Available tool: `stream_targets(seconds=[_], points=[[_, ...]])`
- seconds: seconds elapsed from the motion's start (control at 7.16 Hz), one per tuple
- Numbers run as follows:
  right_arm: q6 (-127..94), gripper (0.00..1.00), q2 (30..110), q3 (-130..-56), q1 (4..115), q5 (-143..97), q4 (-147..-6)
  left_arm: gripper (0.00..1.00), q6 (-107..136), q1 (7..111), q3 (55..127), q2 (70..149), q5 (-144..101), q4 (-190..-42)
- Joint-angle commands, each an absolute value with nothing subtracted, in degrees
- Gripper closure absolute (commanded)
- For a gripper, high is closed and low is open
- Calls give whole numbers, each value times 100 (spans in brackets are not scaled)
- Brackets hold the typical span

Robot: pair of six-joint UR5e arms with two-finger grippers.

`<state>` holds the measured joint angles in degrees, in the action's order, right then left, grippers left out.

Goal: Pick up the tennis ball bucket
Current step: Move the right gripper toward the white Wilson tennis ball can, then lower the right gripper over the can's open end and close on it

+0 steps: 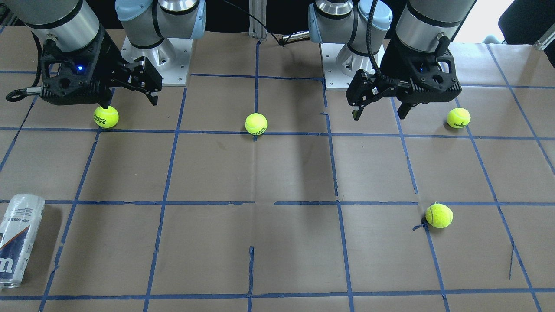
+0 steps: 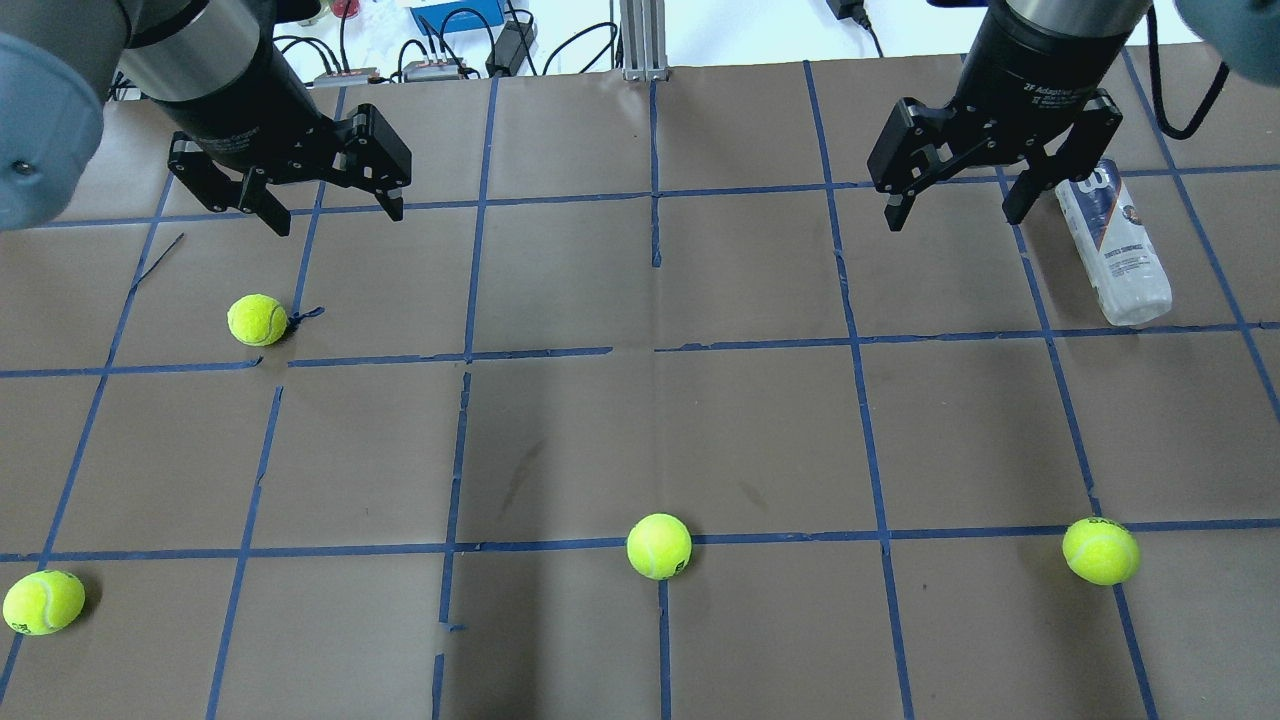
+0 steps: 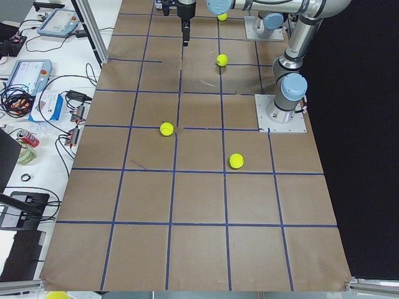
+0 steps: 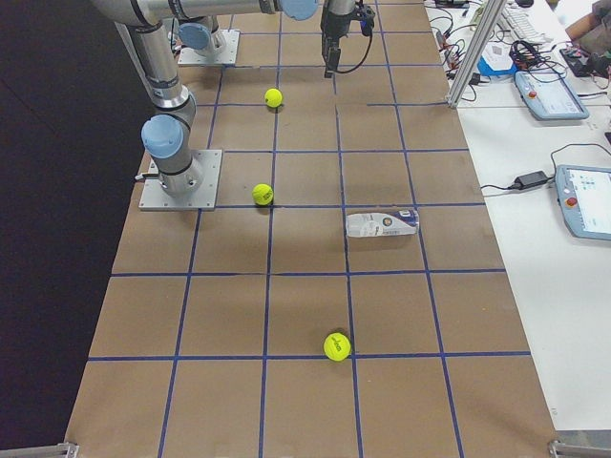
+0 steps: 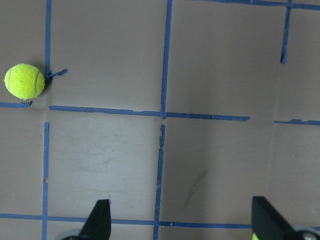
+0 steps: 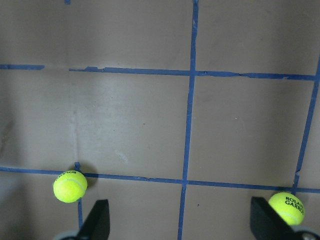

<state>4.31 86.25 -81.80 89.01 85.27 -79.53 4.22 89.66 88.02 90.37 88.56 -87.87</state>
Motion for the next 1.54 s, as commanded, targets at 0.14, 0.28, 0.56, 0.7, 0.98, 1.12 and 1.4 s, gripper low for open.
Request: stream_targets(seconds=[0.14,0.28,0.56,0.7,0.98,1.12,1.4], points=[[387,0,7739,-7326,8711,9051,-8033,0,422,8965,8789,9061,8842,-8763],[282,0,7151,-6947,8397,9166,-8051,0,422,8965,8798,9062,8851,-8763],[543,0,6393,-6540,7684,9874,-8669,0,422,8965,8745,9096,8842,-8763],[588,0,6146,-6574,7542,10001,-9449,0,422,8965,8736,9079,8842,-8763],[1062,0,5487,-6513,7122,10038,-10175,0,422,8956,8763,9070,8833,-8763],[1264,0,5241,-6565,7093,10072,-10500,0,422,8956,8771,9053,8842,-8763],[1476,0,5001,-6539,6917,10037,-10986,0,422,8956,8780,9053,8842,-8763]])
